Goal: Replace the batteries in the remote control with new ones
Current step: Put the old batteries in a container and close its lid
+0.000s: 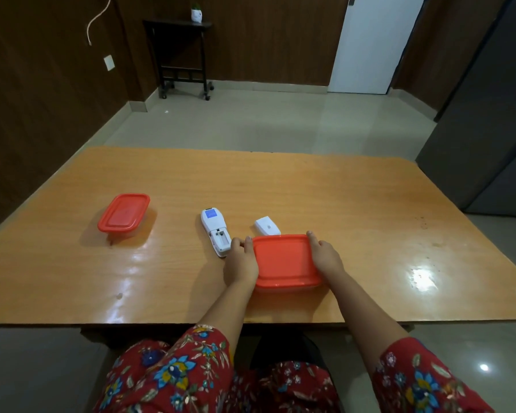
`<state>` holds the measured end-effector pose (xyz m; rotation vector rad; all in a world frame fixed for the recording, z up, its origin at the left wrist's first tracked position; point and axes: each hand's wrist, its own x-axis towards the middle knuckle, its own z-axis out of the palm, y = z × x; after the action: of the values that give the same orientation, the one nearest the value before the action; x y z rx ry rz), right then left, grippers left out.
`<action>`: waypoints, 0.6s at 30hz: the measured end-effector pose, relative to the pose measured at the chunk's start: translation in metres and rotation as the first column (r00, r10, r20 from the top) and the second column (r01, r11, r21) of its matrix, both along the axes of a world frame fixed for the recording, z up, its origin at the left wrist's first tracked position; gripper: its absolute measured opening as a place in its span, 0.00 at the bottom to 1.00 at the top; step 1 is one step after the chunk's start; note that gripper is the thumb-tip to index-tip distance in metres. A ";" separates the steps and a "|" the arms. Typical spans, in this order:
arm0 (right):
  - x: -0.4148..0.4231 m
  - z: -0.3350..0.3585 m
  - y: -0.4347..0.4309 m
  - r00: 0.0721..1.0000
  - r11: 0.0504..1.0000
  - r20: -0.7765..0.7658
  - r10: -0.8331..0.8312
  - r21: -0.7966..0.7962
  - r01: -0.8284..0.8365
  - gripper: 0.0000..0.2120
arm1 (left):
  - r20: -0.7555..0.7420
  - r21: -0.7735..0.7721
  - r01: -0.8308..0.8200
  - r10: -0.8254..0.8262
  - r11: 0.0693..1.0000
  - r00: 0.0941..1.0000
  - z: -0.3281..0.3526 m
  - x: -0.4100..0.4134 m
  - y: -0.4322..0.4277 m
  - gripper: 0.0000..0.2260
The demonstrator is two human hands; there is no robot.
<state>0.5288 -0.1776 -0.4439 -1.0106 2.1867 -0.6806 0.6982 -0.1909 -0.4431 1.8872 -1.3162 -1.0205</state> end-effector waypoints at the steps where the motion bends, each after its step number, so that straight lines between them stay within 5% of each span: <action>1: 0.000 -0.003 0.000 1.000 1.000 -0.018 0.004 -0.004 -0.004 0.35 | -0.021 -0.009 -0.009 0.008 1.000 1.000 -0.002 0.000 0.000 0.16; 13: -0.001 -0.014 -0.002 0.997 0.999 -0.065 -0.030 -0.035 0.028 0.33 | -0.064 -0.019 -0.060 0.058 0.998 0.996 -0.001 -0.001 0.003 0.15; 18: -0.002 0.000 0.007 0.986 0.990 0.133 -0.105 -0.077 0.115 0.38 | -0.119 0.011 -0.103 0.103 0.995 0.988 0.009 0.007 0.019 0.20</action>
<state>0.5266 -0.1702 -0.4434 -0.8669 2.1281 -0.8709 0.7054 -0.1714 -0.4345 1.8471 -1.1373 -1.0662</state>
